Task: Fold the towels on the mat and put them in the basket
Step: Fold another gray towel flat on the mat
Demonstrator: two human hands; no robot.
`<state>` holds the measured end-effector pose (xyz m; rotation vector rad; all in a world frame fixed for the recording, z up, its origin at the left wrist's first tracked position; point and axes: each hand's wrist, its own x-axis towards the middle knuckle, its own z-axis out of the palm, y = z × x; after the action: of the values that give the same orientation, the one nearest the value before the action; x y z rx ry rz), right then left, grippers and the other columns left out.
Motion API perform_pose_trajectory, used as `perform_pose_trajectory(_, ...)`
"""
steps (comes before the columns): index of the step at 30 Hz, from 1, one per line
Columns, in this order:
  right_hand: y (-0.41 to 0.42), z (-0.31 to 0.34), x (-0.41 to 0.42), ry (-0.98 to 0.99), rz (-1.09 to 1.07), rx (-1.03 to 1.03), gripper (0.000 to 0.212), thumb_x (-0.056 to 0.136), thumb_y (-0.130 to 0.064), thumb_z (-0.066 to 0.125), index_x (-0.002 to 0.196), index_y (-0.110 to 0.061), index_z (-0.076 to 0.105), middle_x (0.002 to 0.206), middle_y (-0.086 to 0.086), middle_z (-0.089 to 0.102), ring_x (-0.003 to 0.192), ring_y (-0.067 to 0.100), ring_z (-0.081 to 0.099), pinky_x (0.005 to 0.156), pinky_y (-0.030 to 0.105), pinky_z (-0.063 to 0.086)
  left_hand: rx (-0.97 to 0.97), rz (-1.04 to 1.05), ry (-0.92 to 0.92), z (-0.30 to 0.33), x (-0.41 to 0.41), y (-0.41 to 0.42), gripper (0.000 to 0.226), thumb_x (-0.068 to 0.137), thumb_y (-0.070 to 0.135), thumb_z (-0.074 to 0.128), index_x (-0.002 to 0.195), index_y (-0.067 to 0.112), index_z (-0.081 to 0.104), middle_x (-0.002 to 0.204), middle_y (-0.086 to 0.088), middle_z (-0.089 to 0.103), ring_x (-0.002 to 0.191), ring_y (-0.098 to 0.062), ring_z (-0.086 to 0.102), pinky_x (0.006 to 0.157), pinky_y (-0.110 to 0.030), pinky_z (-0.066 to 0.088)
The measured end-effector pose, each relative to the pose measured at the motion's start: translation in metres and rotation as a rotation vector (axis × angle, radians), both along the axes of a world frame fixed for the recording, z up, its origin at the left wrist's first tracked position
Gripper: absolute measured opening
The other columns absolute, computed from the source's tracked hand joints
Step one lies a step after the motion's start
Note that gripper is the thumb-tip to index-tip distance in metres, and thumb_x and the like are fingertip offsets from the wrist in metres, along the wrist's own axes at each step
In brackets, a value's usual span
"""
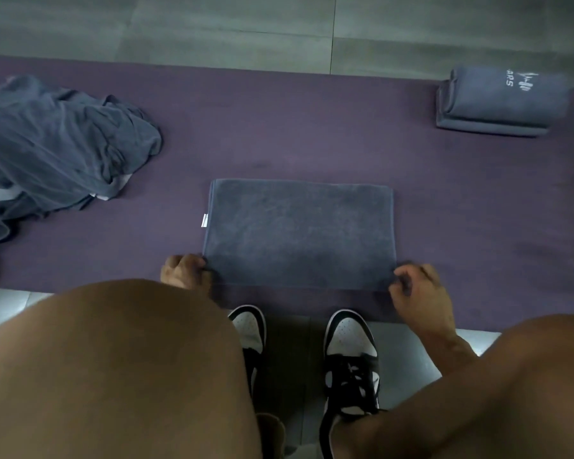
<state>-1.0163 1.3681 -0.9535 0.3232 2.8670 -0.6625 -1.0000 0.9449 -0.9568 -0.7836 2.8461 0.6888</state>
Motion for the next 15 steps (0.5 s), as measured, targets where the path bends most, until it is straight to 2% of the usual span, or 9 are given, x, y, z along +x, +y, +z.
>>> perform_pose_trajectory(3,-0.01,-0.003,-0.021,0.163,0.132,0.048,0.033,0.083,-0.019,0.065,0.115,-0.011,0.065,0.115,0.009,0.058,0.097,0.034,0.06,0.082,0.046,0.053,-0.168,-0.294,0.061,-0.003,-0.014,0.012,0.046,0.072,0.036,0.047,0.111,0.017,0.063,0.119,-0.011,0.054,0.102,-0.037,0.049,0.076,-0.046,0.048)
perform_pose_trajectory(5,-0.018,-0.008,-0.043,0.188,0.258,0.107,0.046,0.081,-0.027,0.057,0.123,-0.009,0.063,0.13,0.012,0.056,0.112,0.037,0.057,0.092,0.051,0.048,-0.235,-0.464,0.029,-0.002,-0.036,0.025,0.052,0.077,0.041,0.048,0.124,0.021,0.058,0.137,-0.008,0.047,0.119,-0.036,0.044,0.087,-0.05,0.045)
perform_pose_trajectory(7,-0.028,-0.013,-0.068,0.14,0.377,0.176,0.059,0.083,-0.034,0.053,0.137,-0.01,0.055,0.15,0.014,0.044,0.132,0.036,0.046,0.105,0.052,0.04,-0.266,-0.579,-0.014,-0.008,-0.062,0.038,0.06,0.083,0.048,0.047,0.138,0.025,0.049,0.153,-0.009,0.035,0.138,-0.036,0.032,0.104,-0.056,0.036)
perform_pose_trajectory(10,-0.047,-0.023,-0.108,0.073,0.522,0.25,0.074,0.089,-0.045,0.039,0.155,-0.012,0.032,0.165,0.015,0.016,0.152,0.034,0.015,0.122,0.054,0.019,-0.296,-0.627,-0.064,-0.021,-0.107,0.056,0.069,0.09,0.057,0.034,0.153,0.03,0.029,0.163,-0.009,0.015,0.149,-0.039,0.012,0.116,-0.062,0.015)
perform_pose_trajectory(12,-0.055,-0.036,-0.131,0.04,0.549,0.319,0.078,0.092,-0.051,0.03,0.159,-0.013,0.02,0.166,0.018,0.006,0.153,0.038,0.004,0.123,0.057,0.009,-0.3,-0.603,-0.127,-0.037,-0.132,0.059,0.071,0.092,0.06,0.023,0.157,0.034,0.012,0.165,-0.008,0.003,0.15,-0.04,-0.001,0.117,-0.065,0.006)
perform_pose_trajectory(15,-0.052,-0.058,-0.149,-0.029,0.496,0.406,0.078,0.096,-0.06,0.02,0.161,-0.019,0.004,0.166,0.021,-0.005,0.153,0.039,-0.006,0.12,0.064,-0.001,-0.371,-0.599,-0.166,-0.061,-0.148,0.052,0.07,0.094,0.063,0.01,0.156,0.034,-0.007,0.165,-0.011,-0.009,0.149,-0.042,-0.01,0.116,-0.067,0.003)
